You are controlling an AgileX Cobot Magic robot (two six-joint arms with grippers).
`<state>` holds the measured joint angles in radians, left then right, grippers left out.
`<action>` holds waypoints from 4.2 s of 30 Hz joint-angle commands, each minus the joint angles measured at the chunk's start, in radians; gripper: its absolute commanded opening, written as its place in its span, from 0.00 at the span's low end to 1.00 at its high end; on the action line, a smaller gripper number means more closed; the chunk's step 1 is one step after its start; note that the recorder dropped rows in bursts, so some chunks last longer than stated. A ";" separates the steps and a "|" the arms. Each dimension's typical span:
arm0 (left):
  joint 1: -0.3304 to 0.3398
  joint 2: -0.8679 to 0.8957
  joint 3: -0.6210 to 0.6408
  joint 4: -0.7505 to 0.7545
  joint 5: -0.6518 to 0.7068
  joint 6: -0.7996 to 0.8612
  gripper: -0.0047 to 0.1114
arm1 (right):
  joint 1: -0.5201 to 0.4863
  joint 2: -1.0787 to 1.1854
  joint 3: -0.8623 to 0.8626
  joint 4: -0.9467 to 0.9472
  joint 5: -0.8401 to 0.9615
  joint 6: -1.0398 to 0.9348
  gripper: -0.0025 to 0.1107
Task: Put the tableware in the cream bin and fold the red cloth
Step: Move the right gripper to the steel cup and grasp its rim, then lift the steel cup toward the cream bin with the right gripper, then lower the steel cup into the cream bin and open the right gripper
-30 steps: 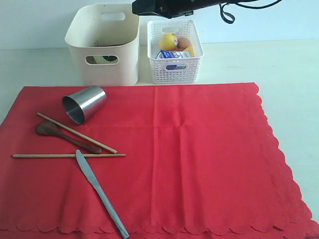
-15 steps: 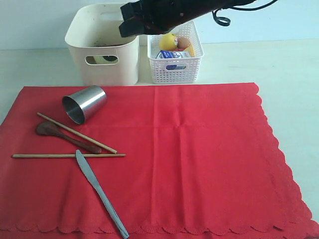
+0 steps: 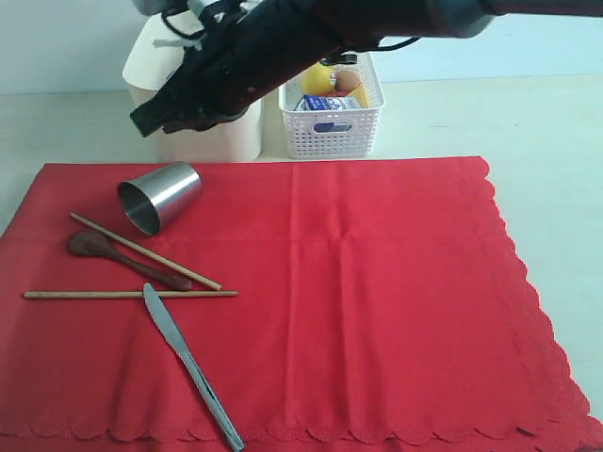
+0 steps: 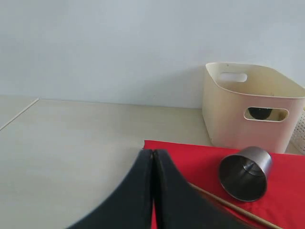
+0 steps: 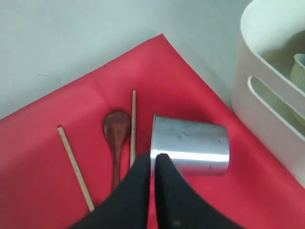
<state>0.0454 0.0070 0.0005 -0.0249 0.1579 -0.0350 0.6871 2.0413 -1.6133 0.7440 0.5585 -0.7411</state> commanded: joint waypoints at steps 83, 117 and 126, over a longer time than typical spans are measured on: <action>0.002 -0.007 -0.001 -0.002 -0.006 0.003 0.05 | 0.119 0.067 -0.241 -0.966 -0.175 0.708 0.02; 0.002 -0.007 -0.001 -0.002 -0.006 0.003 0.05 | -0.055 0.176 -0.241 -0.966 -0.267 0.978 0.02; 0.002 -0.007 -0.001 -0.002 -0.006 0.003 0.05 | -0.055 0.176 -0.241 -0.964 -0.253 0.978 0.42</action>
<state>0.0454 0.0070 0.0005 -0.0249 0.1579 -0.0350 0.6384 2.2191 -1.8568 -0.2138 0.3020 0.2318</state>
